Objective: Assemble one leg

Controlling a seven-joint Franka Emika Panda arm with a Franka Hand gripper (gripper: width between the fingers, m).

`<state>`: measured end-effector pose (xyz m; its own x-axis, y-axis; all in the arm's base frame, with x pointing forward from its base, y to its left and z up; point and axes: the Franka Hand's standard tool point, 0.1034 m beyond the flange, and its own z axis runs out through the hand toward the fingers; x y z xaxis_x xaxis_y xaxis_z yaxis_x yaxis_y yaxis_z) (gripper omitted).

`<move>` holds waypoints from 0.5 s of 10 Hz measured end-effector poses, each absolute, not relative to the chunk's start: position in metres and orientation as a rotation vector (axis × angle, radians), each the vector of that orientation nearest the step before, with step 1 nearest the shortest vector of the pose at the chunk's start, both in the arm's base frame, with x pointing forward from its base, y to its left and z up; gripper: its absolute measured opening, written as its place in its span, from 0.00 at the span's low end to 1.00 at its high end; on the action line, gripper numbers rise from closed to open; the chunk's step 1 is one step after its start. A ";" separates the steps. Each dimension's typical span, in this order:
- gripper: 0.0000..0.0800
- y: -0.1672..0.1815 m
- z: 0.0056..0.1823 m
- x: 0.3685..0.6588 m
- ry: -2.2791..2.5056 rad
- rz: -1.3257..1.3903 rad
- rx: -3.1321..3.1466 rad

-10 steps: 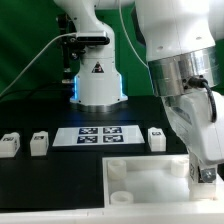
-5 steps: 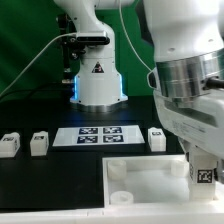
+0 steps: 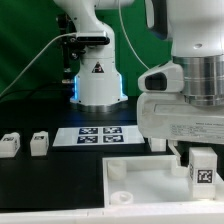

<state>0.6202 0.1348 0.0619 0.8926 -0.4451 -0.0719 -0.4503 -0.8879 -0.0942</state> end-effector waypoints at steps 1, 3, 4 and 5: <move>0.81 0.132 0.062 0.621 0.489 0.059 -2.992; 0.81 0.124 0.068 0.631 0.126 -0.001 -3.044; 0.81 0.123 0.067 0.632 0.056 -0.020 -3.044; 0.81 0.124 0.067 0.632 0.139 -0.016 -3.042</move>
Offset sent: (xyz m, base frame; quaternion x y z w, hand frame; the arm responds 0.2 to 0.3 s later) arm 0.0093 -0.0102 0.0054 -0.0015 0.0424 -0.2913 0.9557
